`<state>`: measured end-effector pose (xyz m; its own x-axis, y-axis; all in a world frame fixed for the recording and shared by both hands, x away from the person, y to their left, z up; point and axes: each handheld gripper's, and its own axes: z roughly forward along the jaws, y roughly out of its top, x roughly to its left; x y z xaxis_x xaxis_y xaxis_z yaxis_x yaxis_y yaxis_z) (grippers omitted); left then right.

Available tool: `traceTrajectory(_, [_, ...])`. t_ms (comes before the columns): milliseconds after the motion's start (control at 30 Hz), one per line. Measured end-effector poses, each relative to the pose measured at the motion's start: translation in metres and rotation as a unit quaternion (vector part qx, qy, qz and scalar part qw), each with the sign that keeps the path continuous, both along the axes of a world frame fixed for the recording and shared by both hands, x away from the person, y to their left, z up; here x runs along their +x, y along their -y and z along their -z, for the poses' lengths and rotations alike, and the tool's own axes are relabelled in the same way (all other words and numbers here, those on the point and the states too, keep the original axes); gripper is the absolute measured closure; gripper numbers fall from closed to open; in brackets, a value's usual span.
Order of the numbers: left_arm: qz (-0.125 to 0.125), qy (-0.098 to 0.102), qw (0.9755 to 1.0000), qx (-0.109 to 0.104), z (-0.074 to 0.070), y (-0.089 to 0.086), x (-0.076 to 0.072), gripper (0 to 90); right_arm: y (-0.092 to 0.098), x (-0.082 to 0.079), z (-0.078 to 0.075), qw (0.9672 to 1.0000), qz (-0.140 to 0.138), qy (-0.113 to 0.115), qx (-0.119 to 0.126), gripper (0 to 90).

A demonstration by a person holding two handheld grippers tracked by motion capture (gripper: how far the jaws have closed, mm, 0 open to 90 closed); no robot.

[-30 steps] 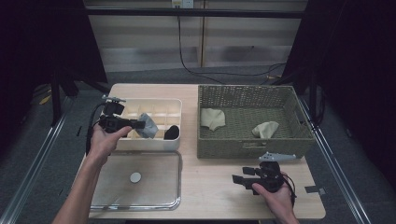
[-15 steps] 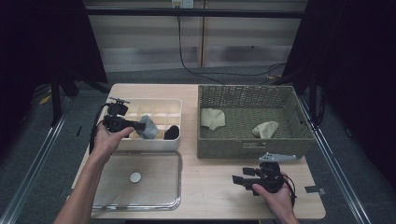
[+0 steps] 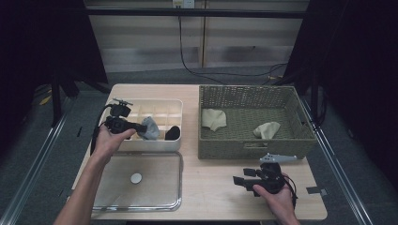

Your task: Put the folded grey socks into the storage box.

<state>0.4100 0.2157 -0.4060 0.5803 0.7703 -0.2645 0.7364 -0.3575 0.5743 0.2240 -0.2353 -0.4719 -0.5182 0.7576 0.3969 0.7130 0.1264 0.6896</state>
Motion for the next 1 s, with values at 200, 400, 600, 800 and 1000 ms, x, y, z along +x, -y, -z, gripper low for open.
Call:
traceTrajectory(200, [0.006, -0.004, 1.0, -0.001, 0.007, 0.01, 0.001, 73.1, 0.0, 0.0, 0.0, 1.0, 0.0, -0.002, 0.0, 34.8])
traceTrajectory(400, [0.014, -0.008, 0.9999, 0.006, 0.016, 0.018, 0.003, 72.8, 0.002, -0.001, 0.0, 1.0, 0.0, 0.0, 0.0, 34.8])
traceTrajectory(600, [0.014, -0.008, 0.9997, 0.015, 0.02, 0.022, 0.004, 72.9, 0.001, 0.0, 0.001, 1.0, -0.002, 0.0, -0.001, 34.8])
traceTrajectory(800, [0.022, -0.003, 0.9992, 0.034, 0.022, 0.031, 0.003, 72.8, 0.0, 0.0, 0.001, 1.0, -0.003, -0.003, -0.003, 34.8])
traceTrajectory(1000, [0.021, -0.011, 0.9988, 0.042, 0.029, 0.036, 0.005, 72.8, 0.0, 0.0, 0.001, 1.0, -0.003, -0.002, -0.001, 34.8])
